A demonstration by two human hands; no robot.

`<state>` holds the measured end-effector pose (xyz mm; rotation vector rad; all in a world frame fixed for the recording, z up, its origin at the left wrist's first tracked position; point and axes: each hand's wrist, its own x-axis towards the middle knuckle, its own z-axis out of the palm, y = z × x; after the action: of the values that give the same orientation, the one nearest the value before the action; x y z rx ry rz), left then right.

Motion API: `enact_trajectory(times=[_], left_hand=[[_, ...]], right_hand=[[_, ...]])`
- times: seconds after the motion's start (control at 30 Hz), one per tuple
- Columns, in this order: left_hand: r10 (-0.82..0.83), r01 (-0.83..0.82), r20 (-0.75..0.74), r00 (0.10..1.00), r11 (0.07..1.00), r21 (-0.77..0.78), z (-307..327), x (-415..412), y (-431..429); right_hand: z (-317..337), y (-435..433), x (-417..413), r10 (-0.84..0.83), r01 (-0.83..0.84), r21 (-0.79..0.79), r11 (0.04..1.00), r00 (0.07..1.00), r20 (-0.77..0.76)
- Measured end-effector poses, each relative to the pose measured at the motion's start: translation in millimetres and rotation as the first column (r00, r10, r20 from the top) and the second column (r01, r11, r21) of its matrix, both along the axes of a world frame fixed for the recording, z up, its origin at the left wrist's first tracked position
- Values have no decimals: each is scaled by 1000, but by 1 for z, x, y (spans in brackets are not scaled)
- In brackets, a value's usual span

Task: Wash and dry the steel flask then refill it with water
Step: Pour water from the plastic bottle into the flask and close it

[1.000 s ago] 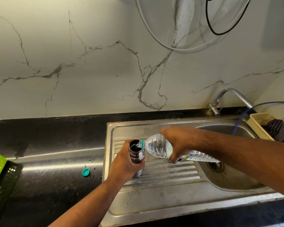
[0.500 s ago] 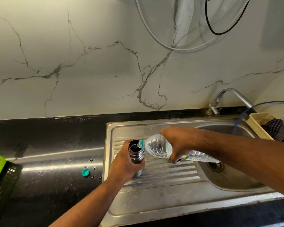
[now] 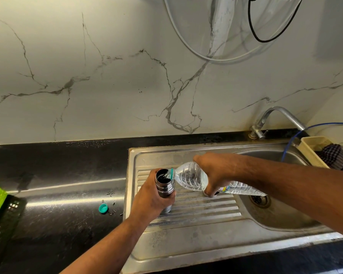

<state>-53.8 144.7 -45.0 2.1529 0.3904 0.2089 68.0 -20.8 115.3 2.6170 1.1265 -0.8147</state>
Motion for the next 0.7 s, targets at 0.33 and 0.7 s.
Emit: enact_trajectory(times=[0.33, 0.7], left_hand=[[4, -4, 5, 1000, 1000, 7, -1, 0, 0], [11, -11, -4, 1000, 1000, 7, -2, 0, -1]], right_hand=[[1, 1, -2, 14, -14, -8, 1000, 1000, 3], [-1, 1, 0, 12, -12, -9, 1000, 1000, 8]])
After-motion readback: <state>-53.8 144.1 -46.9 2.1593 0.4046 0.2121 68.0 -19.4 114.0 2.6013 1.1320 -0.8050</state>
